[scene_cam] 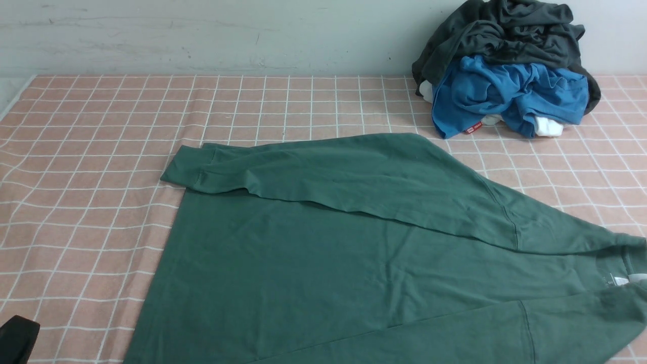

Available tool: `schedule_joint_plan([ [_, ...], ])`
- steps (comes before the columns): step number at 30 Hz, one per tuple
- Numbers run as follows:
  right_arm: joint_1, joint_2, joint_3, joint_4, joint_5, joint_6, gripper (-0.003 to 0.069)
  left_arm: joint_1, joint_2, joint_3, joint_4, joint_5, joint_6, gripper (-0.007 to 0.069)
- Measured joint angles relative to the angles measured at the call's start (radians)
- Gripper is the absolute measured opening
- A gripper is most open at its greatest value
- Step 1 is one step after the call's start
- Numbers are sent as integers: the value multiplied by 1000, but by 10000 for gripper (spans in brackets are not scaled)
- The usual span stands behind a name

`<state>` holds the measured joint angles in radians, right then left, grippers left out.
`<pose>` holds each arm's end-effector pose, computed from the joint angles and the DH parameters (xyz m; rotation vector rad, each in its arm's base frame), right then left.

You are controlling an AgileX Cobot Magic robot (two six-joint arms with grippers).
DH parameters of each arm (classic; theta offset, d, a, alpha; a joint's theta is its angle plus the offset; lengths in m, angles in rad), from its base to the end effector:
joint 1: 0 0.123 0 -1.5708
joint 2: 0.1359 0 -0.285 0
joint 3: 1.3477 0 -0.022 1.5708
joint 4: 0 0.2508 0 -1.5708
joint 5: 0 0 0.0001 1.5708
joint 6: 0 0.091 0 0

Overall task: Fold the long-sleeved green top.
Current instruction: Use the left arm to clamp the cuff closest to it

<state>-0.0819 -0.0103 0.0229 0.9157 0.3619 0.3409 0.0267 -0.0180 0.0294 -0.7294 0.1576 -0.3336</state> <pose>0.0539 0.0213 0.1860 0.9325 1.5894 1.0691 0.0560 -0.0081 0.1936 -0.7953 1.4856 -0.8716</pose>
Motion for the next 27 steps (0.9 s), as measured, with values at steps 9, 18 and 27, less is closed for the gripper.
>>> schedule_joint_plan([
  [9, 0, 0, -4, 50, -19, -124, -14, 0, 0, -32, -109, 6, 103, -3],
  [18, 1, 125, -231, 13, 32, -577, -14, 0, 289, -461, 114, 411, 609, -3],
  [27, 99, 563, -624, -267, 362, -863, -14, -62, 871, -868, 511, 965, 704, -1],
])
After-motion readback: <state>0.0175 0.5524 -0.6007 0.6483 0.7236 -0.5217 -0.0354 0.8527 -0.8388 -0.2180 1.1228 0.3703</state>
